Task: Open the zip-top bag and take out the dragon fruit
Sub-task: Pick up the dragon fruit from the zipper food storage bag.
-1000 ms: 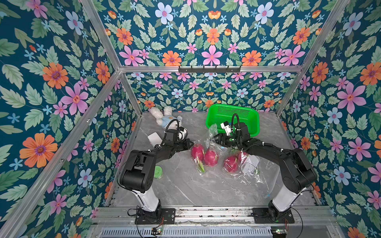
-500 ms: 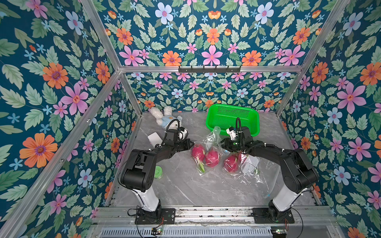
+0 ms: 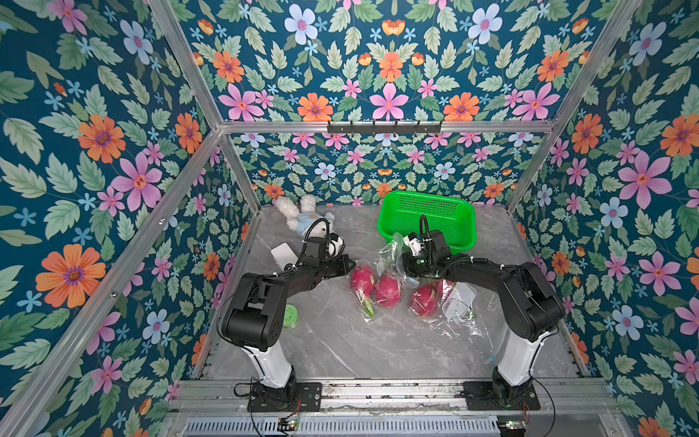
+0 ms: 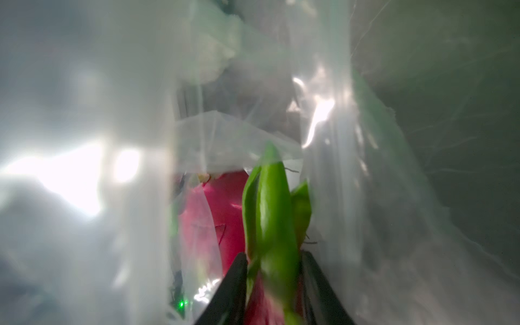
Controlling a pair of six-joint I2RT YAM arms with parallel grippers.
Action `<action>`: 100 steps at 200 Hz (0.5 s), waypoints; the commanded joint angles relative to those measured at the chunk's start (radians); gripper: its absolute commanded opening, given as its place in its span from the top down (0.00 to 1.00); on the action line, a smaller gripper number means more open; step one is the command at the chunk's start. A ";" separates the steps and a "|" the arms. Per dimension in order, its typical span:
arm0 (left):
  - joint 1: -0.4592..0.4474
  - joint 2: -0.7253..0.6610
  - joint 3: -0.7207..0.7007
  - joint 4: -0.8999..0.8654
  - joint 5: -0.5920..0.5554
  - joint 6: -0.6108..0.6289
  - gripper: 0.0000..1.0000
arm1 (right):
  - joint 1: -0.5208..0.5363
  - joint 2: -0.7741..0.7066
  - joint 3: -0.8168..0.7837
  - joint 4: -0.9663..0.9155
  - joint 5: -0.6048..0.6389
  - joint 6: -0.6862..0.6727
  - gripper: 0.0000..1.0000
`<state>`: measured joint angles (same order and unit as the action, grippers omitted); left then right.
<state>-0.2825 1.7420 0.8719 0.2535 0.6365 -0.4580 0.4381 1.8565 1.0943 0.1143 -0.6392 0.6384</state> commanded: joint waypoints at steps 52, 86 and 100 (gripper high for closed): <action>0.001 0.008 -0.002 0.039 0.031 -0.008 1.00 | 0.039 0.028 0.044 -0.031 -0.005 -0.004 0.37; 0.001 0.002 -0.005 0.044 0.029 -0.010 1.00 | 0.048 0.073 0.044 -0.019 -0.013 0.027 0.47; 0.001 -0.001 -0.008 0.044 0.022 -0.010 1.00 | 0.052 0.081 0.031 0.001 -0.013 0.046 0.50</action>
<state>-0.2825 1.7481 0.8677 0.2794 0.6510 -0.4664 0.4812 1.9236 1.1351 0.1032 -0.6510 0.6491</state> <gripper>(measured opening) 0.048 0.516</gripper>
